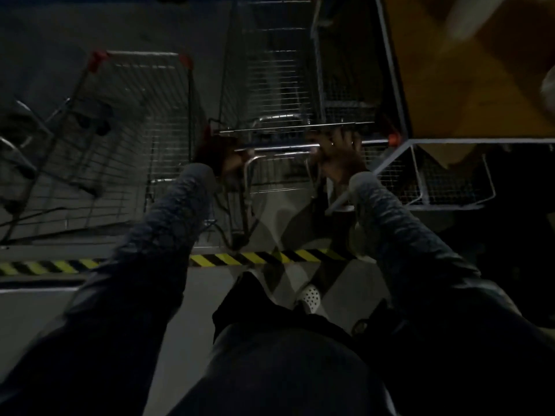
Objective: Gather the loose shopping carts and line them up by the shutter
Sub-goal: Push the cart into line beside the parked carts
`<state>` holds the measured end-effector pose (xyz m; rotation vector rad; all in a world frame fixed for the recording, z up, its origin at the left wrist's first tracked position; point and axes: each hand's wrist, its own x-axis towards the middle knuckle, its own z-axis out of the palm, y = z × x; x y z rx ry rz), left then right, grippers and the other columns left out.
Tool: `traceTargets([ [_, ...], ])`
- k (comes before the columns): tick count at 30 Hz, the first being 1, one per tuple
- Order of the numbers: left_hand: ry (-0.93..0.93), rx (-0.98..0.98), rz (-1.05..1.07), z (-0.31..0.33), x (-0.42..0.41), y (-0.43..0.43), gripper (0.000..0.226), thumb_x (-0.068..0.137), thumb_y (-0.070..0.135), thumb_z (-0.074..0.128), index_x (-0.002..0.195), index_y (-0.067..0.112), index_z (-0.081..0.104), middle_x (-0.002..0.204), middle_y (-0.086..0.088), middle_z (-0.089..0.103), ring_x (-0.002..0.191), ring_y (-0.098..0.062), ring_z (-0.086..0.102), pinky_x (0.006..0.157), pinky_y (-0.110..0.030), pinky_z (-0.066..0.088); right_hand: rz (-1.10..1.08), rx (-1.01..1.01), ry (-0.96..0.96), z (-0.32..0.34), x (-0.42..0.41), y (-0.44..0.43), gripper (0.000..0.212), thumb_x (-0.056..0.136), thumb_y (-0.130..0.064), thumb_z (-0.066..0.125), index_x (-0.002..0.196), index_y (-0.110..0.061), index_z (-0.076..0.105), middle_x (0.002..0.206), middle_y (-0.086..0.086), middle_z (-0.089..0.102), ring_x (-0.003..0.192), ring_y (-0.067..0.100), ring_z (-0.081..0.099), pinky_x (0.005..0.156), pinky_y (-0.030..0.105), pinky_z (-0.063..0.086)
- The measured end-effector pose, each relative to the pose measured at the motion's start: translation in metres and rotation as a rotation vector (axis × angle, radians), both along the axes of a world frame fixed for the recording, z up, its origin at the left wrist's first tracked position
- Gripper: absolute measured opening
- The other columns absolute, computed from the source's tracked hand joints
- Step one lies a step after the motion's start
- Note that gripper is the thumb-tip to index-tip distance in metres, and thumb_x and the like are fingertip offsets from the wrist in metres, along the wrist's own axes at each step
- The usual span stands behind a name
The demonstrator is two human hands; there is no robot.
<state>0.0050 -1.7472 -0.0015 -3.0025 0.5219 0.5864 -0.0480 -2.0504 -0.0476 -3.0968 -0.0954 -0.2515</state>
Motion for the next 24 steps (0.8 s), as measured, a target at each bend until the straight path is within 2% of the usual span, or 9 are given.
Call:
traceTargets([
  [3,-0.131,0.035,-0.038,-0.006,0.042,-0.002,0.072,0.093,0.067,0.027,0.119,0.014,0.068,0.117,-0.015,0.07,0.119,-0.035,0.059,0.119,-0.053,0.016,-0.065,0.036,0.075,0.0,0.053,-0.028,0.055,0.1,-0.055,0.039,0.126,-0.014,0.066,0.122,0.024,0.061,0.115,0.044,0.057,0.109,0.059,0.033],
  [6,-0.263,0.056,-0.005,-0.01,0.097,-0.005,0.063,0.095,0.06,0.038,0.105,0.005,0.068,0.106,-0.018,0.069,0.111,-0.038,0.06,0.115,-0.053,0.026,-0.156,0.097,0.206,0.01,0.117,-0.05,0.071,0.097,-0.064,0.029,0.137,-0.013,0.057,0.142,0.023,0.051,0.134,0.043,0.044,0.114,0.06,0.026],
  [9,-0.266,0.106,0.089,-0.029,0.162,-0.004,0.075,0.098,0.063,0.027,0.119,0.0,0.061,0.115,-0.024,0.063,0.12,-0.043,0.052,0.12,-0.06,0.012,-0.133,0.164,0.318,0.032,0.18,-0.055,0.08,0.092,-0.065,0.013,0.147,-0.018,0.046,0.155,0.016,0.038,0.148,0.038,0.027,0.12,0.056,0.017],
  [11,-0.243,0.145,0.143,-0.036,0.203,-0.005,0.084,0.096,0.067,0.013,0.126,0.001,0.057,0.12,-0.025,0.061,0.126,-0.044,0.047,0.119,-0.063,0.007,-0.118,0.149,0.33,0.037,0.222,-0.049,0.062,0.103,-0.056,0.025,0.152,-0.02,0.041,0.161,0.015,0.031,0.152,0.038,0.016,0.123,0.056,0.01],
  [13,-0.226,0.146,0.169,-0.036,0.235,-0.006,0.087,0.093,0.065,0.009,0.13,0.002,0.055,0.124,-0.026,0.058,0.131,-0.044,0.042,0.119,-0.062,0.008,-0.172,0.174,0.331,0.036,0.259,-0.043,0.058,0.106,-0.053,0.032,0.154,-0.02,0.039,0.164,0.014,0.026,0.154,0.037,0.011,0.124,0.053,0.006],
  [16,-0.233,0.082,0.205,-0.028,0.264,-0.01,0.085,0.092,0.064,0.013,0.141,0.003,0.046,0.142,-0.025,0.047,0.142,-0.043,0.029,0.121,-0.059,0.001,-0.235,0.205,0.31,0.029,0.291,-0.042,0.063,0.104,-0.057,0.034,0.152,-0.016,0.038,0.163,0.015,0.027,0.153,0.036,0.014,0.122,0.051,0.006],
  [18,-0.262,0.068,0.156,-0.03,0.278,-0.011,0.081,0.095,0.062,0.019,0.138,0.0,0.047,0.141,-0.026,0.049,0.144,-0.041,0.027,0.122,-0.054,0.004,-0.247,0.205,0.327,0.027,0.302,-0.04,0.064,0.105,-0.056,0.032,0.153,-0.014,0.034,0.163,0.017,0.025,0.153,0.037,0.014,0.122,0.052,0.005],
  [22,-0.209,-0.008,0.3,-0.023,0.274,-0.015,0.076,0.095,0.066,0.029,0.144,0.009,0.043,0.152,-0.023,0.038,0.145,-0.043,0.027,0.116,-0.068,0.012,-0.269,0.172,0.319,0.026,0.298,-0.035,0.064,0.106,-0.053,0.03,0.155,-0.011,0.032,0.163,0.019,0.023,0.153,0.037,0.013,0.122,0.052,0.003],
  [24,-0.23,0.002,0.244,-0.024,0.259,-0.013,0.081,0.097,0.069,0.022,0.139,0.006,0.048,0.144,-0.027,0.045,0.141,-0.044,0.032,0.117,-0.066,0.01,-0.267,0.175,0.291,0.025,0.285,-0.035,0.064,0.106,-0.052,0.033,0.155,-0.01,0.033,0.162,0.02,0.024,0.153,0.036,0.016,0.122,0.05,0.003],
])
